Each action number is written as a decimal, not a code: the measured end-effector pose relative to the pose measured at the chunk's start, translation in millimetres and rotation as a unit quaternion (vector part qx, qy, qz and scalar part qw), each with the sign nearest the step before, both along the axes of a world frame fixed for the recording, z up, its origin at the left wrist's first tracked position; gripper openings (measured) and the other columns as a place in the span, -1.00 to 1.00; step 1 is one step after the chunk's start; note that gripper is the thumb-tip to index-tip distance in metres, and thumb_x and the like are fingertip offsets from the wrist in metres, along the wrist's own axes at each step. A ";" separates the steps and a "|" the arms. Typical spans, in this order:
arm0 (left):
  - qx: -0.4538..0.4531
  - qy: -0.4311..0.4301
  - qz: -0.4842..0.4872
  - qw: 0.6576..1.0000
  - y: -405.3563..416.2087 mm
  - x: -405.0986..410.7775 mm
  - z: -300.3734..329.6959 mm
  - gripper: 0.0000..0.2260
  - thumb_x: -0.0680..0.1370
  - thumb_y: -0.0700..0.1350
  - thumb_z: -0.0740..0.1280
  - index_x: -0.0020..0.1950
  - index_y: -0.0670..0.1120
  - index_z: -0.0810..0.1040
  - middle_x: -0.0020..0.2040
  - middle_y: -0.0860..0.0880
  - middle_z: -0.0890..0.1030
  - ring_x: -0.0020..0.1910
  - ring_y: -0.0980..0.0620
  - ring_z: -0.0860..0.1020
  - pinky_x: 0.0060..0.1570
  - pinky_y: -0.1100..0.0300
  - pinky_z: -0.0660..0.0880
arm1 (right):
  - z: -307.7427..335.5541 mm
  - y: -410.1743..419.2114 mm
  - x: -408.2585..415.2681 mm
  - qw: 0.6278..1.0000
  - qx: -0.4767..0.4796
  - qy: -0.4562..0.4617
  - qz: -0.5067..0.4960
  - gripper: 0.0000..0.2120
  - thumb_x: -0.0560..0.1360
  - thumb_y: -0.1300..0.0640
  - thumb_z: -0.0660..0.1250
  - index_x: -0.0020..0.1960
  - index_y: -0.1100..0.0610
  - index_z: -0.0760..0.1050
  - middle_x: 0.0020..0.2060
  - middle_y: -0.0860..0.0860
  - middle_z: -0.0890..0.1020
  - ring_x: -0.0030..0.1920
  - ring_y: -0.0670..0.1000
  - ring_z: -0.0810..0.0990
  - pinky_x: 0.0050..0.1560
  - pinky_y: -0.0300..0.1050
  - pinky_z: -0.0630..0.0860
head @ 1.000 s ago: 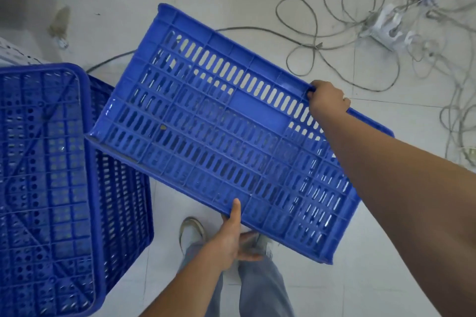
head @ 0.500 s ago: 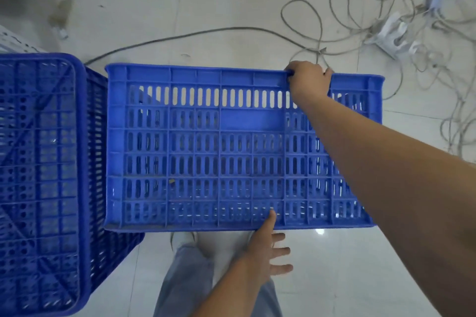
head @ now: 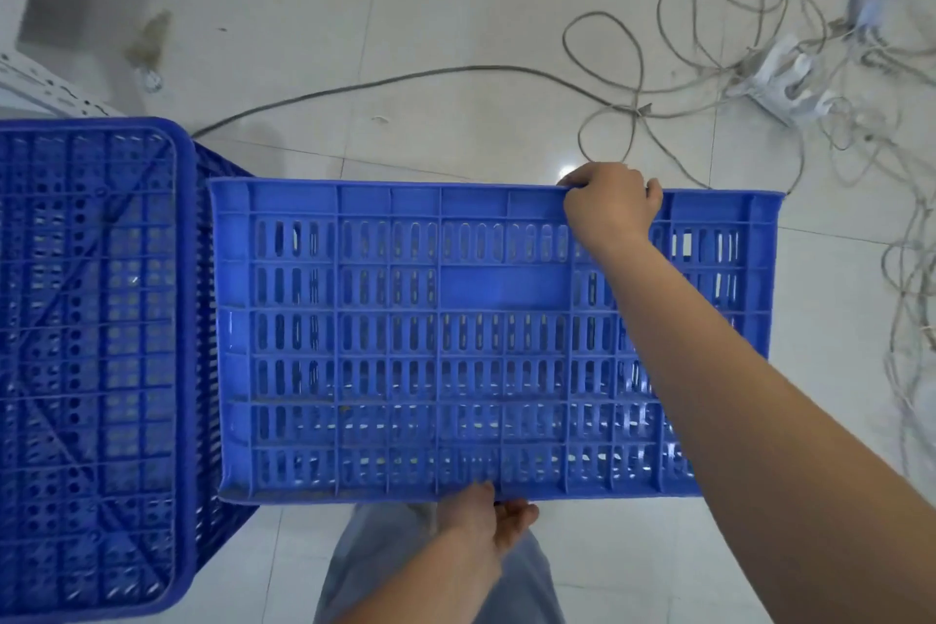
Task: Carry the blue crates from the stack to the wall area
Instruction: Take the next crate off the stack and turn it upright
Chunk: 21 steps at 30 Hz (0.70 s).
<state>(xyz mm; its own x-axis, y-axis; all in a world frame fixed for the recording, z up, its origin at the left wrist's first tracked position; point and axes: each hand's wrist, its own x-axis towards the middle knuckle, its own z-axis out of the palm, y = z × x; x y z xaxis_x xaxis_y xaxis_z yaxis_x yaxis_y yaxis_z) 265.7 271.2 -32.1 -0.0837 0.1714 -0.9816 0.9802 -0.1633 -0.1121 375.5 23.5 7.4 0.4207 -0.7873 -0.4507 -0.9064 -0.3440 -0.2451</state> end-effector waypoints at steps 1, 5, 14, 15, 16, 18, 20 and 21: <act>0.000 0.001 0.000 1.000 4.6 -5.5 -1.1 -0.73 0.65 -0.27 0.10 -0.22 -0.29 0.42 -0.55 -0.20 0.53 -0.73 -0.02 0.50 -0.73 0.26 0.43 | 2.7 4.3 -3.9 1.000 -0.002 -0.009 -0.003 -0.56 0.45 0.35 0.11 0.15 0.04 0.61 -0.12 0.10 0.64 0.24 0.13 0.48 0.52 0.04 -0.10; -0.008 0.016 0.030 0.999 17.4 -22.6 1.1 -0.74 0.66 -0.23 0.11 -0.19 -0.30 0.41 -0.64 -0.19 0.51 -0.73 -0.04 0.50 -0.75 0.24 0.41 | 12.5 23.4 -22.6 0.998 0.002 -0.060 -0.014 -0.60 0.41 0.31 0.13 0.04 0.02 0.65 -0.35 -0.07 0.53 0.15 0.11 0.53 0.50 0.02 -0.02; -0.017 0.052 0.059 0.997 17.8 -23.7 -23.8 -0.69 0.67 -0.20 0.08 -0.21 -0.33 0.40 -0.45 -0.25 0.53 -0.71 -0.10 0.51 -0.75 0.14 0.44 | 38.2 38.9 -55.0 0.994 -0.009 -0.108 -0.002 -0.59 0.37 0.39 0.15 -0.06 -0.01 0.62 -0.28 -0.18 0.50 0.09 0.02 0.48 0.14 -0.19 0.05; -0.025 0.051 0.047 0.997 16.2 -18.9 -25.4 -0.69 0.66 -0.21 0.08 -0.22 -0.32 0.39 -0.48 -0.24 0.54 -0.67 -0.12 0.53 -0.75 0.15 0.44 | 38.5 38.8 -56.6 0.994 -0.011 -0.107 -0.003 -0.59 0.37 0.41 0.15 -0.07 -0.01 0.61 -0.31 -0.19 0.48 0.07 0.02 0.47 0.11 -0.20 0.04; -0.032 0.048 0.035 0.998 15.2 -13.2 -26.8 -0.69 0.66 -0.22 0.08 -0.23 -0.31 0.39 -0.48 -0.23 0.54 -0.60 -0.15 0.55 -0.74 0.16 0.44 | 38.8 38.9 -58.0 0.994 -0.011 -0.105 -0.002 -0.57 0.36 0.43 0.14 -0.08 0.00 0.60 -0.32 -0.19 0.46 0.04 0.02 0.45 0.10 -0.20 0.04; -0.049 0.042 0.015 0.998 15.3 -0.8 -31.7 -0.71 0.65 -0.24 0.10 -0.24 -0.30 0.40 -0.47 -0.23 0.55 -0.51 -0.17 0.55 -0.74 0.18 0.44 | 40.5 39.9 -60.4 0.994 -0.009 -0.106 -0.001 -0.54 0.34 0.47 0.09 -0.12 -0.02 0.54 -0.29 -0.15 0.48 0.04 0.04 0.43 0.13 -0.14 0.07; -0.057 0.040 -0.006 0.998 18.2 10.3 -39.0 -0.73 0.65 -0.22 0.11 -0.21 -0.28 0.42 -0.57 -0.20 0.55 -0.63 -0.09 0.56 -0.71 0.20 0.46 | 41.4 42.6 -63.3 0.994 -0.013 -0.111 -0.002 -0.52 0.33 0.50 0.07 -0.13 -0.04 0.50 -0.22 -0.09 0.52 0.07 0.07 0.44 0.13 -0.12 0.08; -0.055 0.042 -0.018 0.997 20.1 15.5 -42.5 -0.73 0.65 -0.21 0.10 -0.20 -0.28 0.42 -0.59 -0.19 0.55 -0.66 -0.07 0.55 -0.70 0.19 0.47 | 41.7 44.7 -65.1 0.994 -0.013 -0.111 -0.003 -0.52 0.33 0.50 0.07 -0.13 -0.03 0.51 -0.20 -0.08 0.53 0.07 0.07 0.44 0.13 -0.11 0.09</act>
<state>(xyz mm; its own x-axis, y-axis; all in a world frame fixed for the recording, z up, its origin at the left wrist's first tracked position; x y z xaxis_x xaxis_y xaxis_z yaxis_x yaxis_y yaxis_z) 281.1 291.2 -74.6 -0.1620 0.0671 -0.9845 0.9616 -0.2134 -0.1727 310.4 68.2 49.1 0.5032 -0.8001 -0.3266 -0.8328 -0.3482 -0.4303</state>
